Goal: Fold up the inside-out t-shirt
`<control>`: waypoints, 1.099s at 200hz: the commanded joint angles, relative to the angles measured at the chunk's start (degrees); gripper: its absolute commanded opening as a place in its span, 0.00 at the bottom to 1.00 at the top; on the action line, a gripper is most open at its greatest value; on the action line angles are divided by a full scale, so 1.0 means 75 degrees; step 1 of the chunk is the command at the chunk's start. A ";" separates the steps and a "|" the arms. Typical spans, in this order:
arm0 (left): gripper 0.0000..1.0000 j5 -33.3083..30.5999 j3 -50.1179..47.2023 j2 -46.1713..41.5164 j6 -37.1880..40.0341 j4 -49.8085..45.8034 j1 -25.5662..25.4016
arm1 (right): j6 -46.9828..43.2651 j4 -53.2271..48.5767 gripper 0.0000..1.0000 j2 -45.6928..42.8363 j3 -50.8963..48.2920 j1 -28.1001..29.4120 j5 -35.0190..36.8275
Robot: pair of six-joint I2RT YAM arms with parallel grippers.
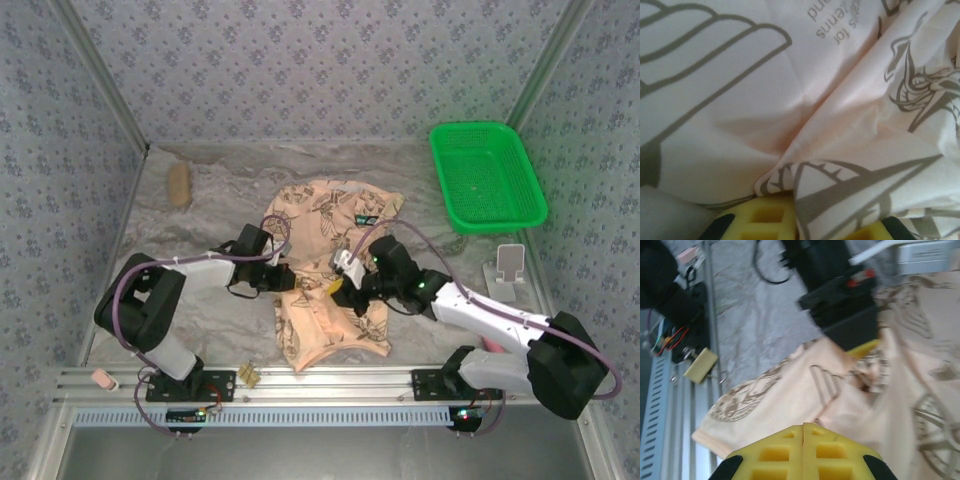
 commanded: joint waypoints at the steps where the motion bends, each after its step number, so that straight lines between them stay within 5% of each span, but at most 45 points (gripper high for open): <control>1: 0.29 0.0355 0.0109 0.0021 -0.0247 0.0741 -0.0049 | -0.0235 -0.0407 0.00 0.0449 0.0165 0.0371 0.0531; 14: 0.45 0.0281 0.0129 -0.0065 -0.0287 0.0531 -0.0060 | 0.0409 -0.0435 0.12 0.0790 0.0438 0.0392 0.1745; 48: 0.51 0.0038 -0.0121 -0.0981 -0.0335 -0.0061 -0.0059 | 0.1825 -0.0287 0.37 0.1633 0.1266 0.0462 0.2114; 95: 0.52 -0.0615 -0.0153 -0.2226 -0.0692 -0.1196 0.0101 | 0.3465 -0.0549 0.39 0.2314 0.1947 0.0308 0.2621; 172: 0.53 -0.1057 -0.0165 -0.2862 -0.1119 -0.1934 0.0350 | 0.3113 -0.1346 0.39 0.3334 0.2670 0.1019 0.3795; 220: 0.53 -0.0954 -0.0278 -0.3168 -0.1110 -0.1905 0.0350 | 0.2840 -0.1370 0.25 0.3925 0.3343 0.1023 0.4686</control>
